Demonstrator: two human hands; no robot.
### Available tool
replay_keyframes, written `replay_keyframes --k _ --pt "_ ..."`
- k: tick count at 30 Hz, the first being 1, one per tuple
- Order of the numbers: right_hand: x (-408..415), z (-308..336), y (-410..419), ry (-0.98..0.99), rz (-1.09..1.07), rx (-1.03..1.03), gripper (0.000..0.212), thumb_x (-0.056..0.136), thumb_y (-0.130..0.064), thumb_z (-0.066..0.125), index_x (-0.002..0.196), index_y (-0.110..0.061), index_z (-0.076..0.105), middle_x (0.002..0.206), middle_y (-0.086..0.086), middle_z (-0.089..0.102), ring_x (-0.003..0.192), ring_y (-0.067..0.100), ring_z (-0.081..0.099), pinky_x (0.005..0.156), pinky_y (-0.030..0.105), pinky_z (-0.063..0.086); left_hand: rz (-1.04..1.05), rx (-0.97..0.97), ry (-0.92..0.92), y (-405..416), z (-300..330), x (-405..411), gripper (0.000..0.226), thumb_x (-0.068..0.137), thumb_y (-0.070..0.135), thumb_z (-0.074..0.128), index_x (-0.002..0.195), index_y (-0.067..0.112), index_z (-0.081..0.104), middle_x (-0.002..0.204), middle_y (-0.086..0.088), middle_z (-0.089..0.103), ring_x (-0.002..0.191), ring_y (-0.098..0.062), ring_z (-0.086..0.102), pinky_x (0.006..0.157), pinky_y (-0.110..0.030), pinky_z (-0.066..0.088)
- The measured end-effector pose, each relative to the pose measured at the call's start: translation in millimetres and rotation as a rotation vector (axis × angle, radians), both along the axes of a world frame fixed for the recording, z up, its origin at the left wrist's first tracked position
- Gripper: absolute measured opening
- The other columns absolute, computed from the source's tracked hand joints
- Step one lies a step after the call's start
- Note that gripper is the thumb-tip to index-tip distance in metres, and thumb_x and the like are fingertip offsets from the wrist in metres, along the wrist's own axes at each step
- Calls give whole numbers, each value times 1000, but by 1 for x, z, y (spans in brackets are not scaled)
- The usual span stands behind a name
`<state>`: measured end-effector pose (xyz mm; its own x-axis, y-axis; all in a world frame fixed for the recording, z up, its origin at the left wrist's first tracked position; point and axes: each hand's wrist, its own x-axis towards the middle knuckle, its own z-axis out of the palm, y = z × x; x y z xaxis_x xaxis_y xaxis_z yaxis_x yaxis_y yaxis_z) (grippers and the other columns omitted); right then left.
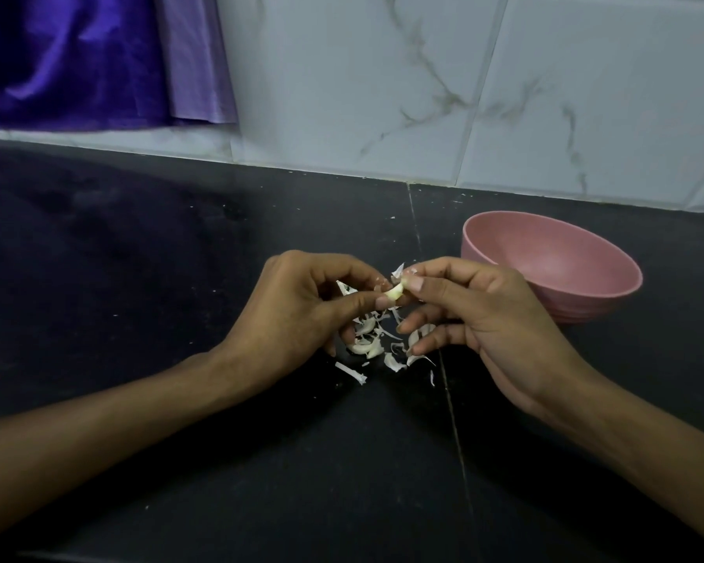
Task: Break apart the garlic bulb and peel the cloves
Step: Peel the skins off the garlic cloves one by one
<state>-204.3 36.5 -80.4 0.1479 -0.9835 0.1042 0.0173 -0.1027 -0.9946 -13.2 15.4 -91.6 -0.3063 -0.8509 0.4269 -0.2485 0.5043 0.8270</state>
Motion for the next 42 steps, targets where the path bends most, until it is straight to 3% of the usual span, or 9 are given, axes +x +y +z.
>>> replay_keyframes --k 6,14,20,28,32,37,42 --pt "0 0 0 0 -34 -2 19 97 -11 55 110 -6 69 88 10 71 65 20 67 52 30 57 46 3 10 -2 0 0 13 76 29 77 83 18 76 59 3 69 45 -14 62 43 -25 48" --pt "2 0 1 50 -92 4 22 84 -16 71 88 3 62 81 11 70 51 19 62 43 31 55 68 -12 26 -2 0 0 15 76 31 76 83 18 76 64 5 70 45 -15 62 42 -26 48" --pt "2 -1 2 43 -44 -20 23 86 4 67 107 -4 66 96 18 68 55 21 64 46 32 56 61 -26 6 -2 -1 1 14 79 29 76 87 17 77 58 10 68 44 -11 61 44 -21 46" --pt "3 -2 2 57 -26 -36 12 83 -3 70 95 0 69 78 10 73 58 19 65 50 29 58 46 -17 -33 0 -4 0 12 85 27 71 94 22 78 55 3 67 44 -12 63 43 -22 47" --pt "3 -3 1 59 -34 -46 12 82 -3 70 94 0 69 78 13 73 61 21 67 52 29 59 35 -96 -130 2 -3 0 13 90 20 67 98 20 77 55 15 63 44 -1 59 46 -12 43" --pt "2 -4 2 65 -32 -59 10 84 -1 69 93 -3 71 82 16 74 63 22 69 56 31 61 54 -247 -212 1 -2 2 12 91 18 68 97 16 78 60 16 63 52 -4 63 48 -19 50" --pt "4 -4 2 45 -25 -76 10 83 -1 69 92 -4 72 83 13 75 67 23 71 56 29 60 54 -281 -205 3 0 2 11 89 19 69 94 14 77 65 13 67 51 -6 64 48 -19 51"
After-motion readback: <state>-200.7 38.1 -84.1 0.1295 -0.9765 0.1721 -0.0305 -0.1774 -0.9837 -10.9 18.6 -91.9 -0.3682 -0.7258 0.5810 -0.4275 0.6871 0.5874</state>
